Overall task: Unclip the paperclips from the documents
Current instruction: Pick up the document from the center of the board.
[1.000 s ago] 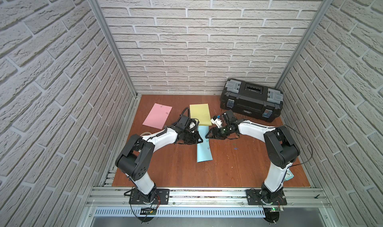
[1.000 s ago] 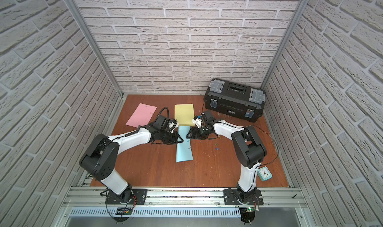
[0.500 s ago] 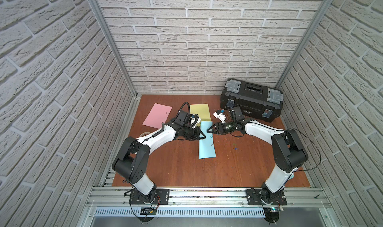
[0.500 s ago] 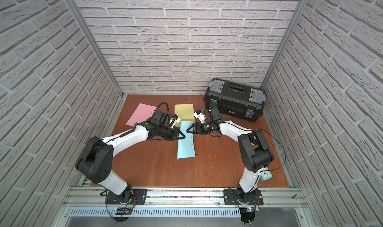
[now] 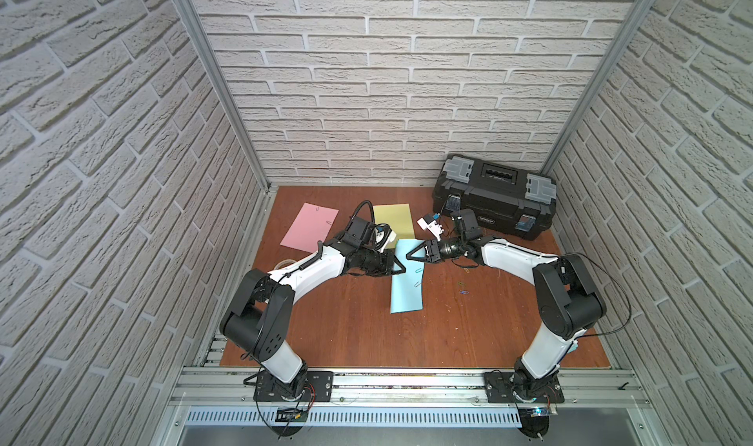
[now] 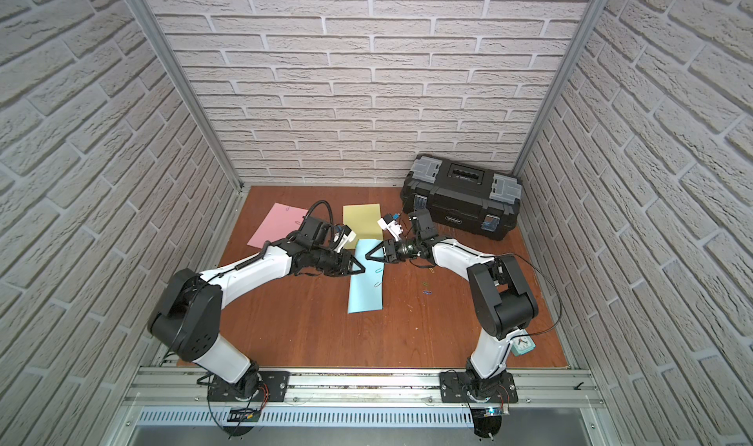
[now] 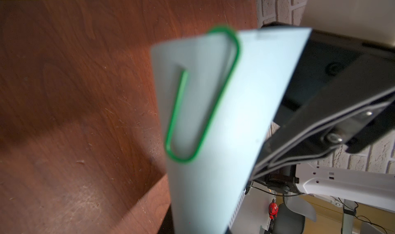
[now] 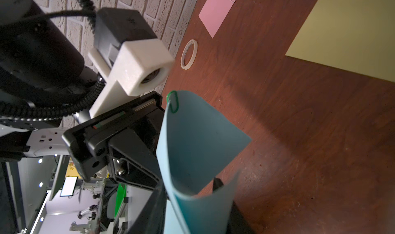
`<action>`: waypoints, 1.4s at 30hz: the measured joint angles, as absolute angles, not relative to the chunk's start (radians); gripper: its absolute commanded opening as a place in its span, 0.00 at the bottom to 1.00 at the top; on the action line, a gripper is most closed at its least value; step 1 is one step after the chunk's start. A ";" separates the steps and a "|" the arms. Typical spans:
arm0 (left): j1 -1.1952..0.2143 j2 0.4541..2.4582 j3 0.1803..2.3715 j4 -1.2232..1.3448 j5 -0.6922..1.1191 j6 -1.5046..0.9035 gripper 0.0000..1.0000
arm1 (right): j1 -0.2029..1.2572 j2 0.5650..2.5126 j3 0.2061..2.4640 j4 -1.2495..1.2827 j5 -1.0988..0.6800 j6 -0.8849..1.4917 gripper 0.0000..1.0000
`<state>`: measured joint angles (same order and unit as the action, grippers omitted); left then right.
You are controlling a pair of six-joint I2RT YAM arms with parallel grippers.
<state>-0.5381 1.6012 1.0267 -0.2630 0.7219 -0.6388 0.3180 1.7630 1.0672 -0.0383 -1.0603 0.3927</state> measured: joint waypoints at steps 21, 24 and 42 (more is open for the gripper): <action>-0.368 1.465 0.966 -0.197 0.748 -0.593 0.69 | 0.283 1.682 1.132 -0.229 -1.090 0.280 0.03; -0.341 1.445 0.953 -0.153 0.769 -0.583 0.70 | 0.275 1.649 1.154 -0.276 -1.098 0.253 0.03; -0.315 1.447 0.891 0.202 0.977 -0.625 0.74 | 0.270 1.599 1.212 -0.353 -1.145 0.235 0.03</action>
<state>-0.3153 1.4471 0.8906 0.2024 0.9768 -0.6247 0.2703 1.5990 1.2118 -0.3527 -1.1450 0.2348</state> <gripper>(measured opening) 0.740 0.045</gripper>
